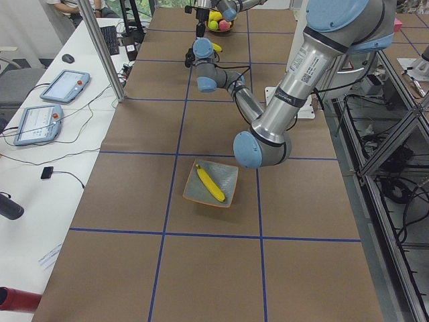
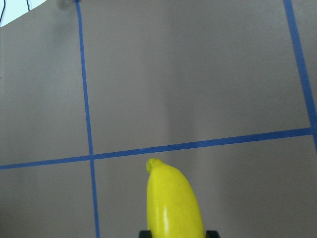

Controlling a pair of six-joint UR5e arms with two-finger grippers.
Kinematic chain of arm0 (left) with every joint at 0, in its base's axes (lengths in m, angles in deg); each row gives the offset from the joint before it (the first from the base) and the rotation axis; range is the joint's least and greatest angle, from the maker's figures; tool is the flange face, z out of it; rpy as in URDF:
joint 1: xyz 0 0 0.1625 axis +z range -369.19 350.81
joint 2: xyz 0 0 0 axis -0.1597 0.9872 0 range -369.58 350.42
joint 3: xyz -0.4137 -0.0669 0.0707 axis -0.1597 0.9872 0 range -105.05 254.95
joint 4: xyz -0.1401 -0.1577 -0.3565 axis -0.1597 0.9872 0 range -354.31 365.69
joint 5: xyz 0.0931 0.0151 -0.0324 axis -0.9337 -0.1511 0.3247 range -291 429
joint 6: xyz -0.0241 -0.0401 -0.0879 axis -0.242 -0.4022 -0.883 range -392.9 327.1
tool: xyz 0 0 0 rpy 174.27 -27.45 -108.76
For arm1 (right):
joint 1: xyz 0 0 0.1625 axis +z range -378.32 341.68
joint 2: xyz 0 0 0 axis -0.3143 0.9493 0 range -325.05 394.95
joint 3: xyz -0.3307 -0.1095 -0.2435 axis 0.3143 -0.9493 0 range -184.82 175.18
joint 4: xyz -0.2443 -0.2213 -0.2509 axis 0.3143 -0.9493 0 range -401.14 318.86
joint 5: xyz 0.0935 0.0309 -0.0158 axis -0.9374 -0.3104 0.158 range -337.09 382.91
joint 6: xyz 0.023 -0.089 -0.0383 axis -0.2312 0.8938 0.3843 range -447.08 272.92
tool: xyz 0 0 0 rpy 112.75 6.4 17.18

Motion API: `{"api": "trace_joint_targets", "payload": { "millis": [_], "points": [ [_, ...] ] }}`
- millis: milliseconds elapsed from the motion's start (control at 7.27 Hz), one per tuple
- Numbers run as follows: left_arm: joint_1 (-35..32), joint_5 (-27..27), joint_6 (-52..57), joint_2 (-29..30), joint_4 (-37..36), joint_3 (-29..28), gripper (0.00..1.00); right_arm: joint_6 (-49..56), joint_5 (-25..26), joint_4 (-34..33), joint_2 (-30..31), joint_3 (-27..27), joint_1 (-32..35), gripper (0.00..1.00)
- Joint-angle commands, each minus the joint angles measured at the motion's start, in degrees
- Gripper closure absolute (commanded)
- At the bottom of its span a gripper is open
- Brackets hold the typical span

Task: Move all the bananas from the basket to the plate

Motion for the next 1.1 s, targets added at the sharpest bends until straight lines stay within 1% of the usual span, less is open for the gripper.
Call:
{"api": "trace_joint_targets", "payload": {
  "millis": [0, 138, 275, 413, 688, 963],
  "points": [
    [5.3, -5.3, -1.6, 3.0, -0.3, -0.2, 0.01, -4.8, 5.6, 0.0, -3.1, 0.0, -5.8, 1.00],
    [6.5, -5.3, -3.6, 4.2, -0.2, -0.6, 0.01, -6.1, 7.8, 0.0, -3.2, 0.7, -7.5, 1.00],
    [7.0, -5.3, -4.8, 5.6, -0.1, -1.3, 0.01, -6.3, 8.3, 0.0, -3.2, 1.3, -8.1, 1.00],
    [7.2, -5.5, -4.8, 6.2, 0.0, -1.9, 0.01, -6.4, 8.4, 0.0, -3.2, 2.0, -8.2, 1.00],
    [7.3, -6.9, -4.8, 9.1, 0.1, -5.0, 0.01, -6.4, 8.3, -0.1, -4.7, 2.2, -8.7, 1.00],
    [7.3, -6.9, -4.8, 9.2, 0.2, -5.2, 0.02, -5.9, 8.0, -0.1, -5.3, 2.5, -8.8, 1.00]
  ]
}}
